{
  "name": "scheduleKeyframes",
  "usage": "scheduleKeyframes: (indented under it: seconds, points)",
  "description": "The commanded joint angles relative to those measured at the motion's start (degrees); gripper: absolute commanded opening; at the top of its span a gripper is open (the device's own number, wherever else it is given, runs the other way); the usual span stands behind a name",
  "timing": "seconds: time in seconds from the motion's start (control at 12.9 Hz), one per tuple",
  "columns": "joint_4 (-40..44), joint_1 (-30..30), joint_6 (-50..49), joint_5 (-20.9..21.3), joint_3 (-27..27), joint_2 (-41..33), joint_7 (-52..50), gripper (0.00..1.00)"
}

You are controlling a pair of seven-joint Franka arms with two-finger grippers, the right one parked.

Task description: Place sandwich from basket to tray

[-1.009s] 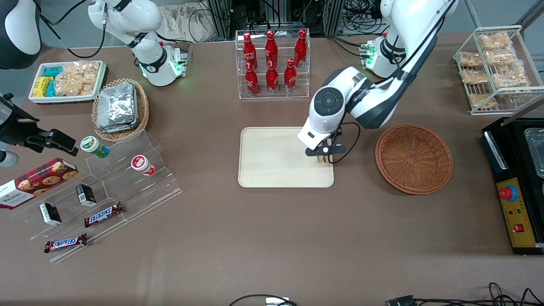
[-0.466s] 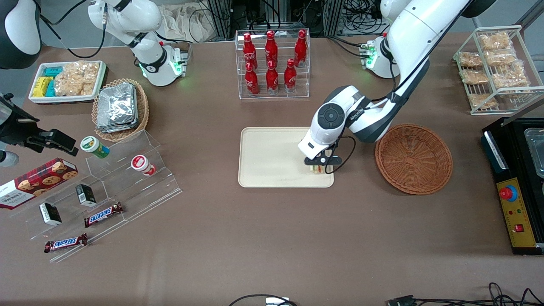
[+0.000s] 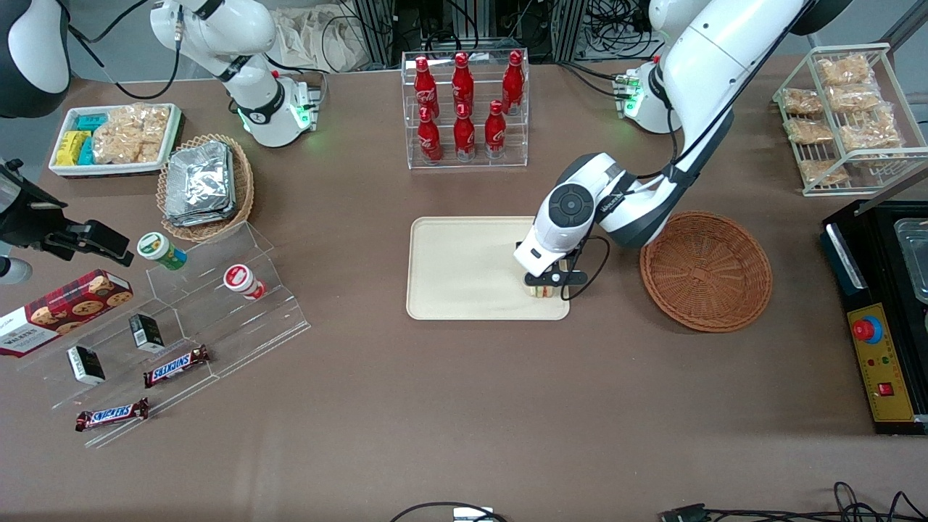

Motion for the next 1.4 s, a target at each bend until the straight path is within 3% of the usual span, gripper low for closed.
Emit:
scheduleKeyframes:
  seconds: [0.0,0.39,0.62,0.7,0.85,0.93,1.16,1.32]
  points:
    - [-0.2,0.3,0.4,0.8,-0.2,-0.4,0.3,1.00]
    - [2.8,0.4,-5.7,-0.1,-0.2,-3.6,-0.2,1.00]
    - [8.3,0.5,-17.2,-0.5,1.4,-9.1,2.1,1.00]
    - [10.5,0.5,-21.4,-1.8,3.2,-10.6,7.2,1.00]
    - [12.3,0.4,-26.5,-12.1,11.0,-17.2,14.9,1.00]
    - [12.1,0.3,-29.2,-15.1,15.7,-20.9,20.0,1.00]
    - [11.9,0.2,-36.2,-15.1,27.6,-29.0,31.3,1.00]
    - [11.4,0.2,-38.4,-14.4,31.7,-33.0,32.7,1.00]
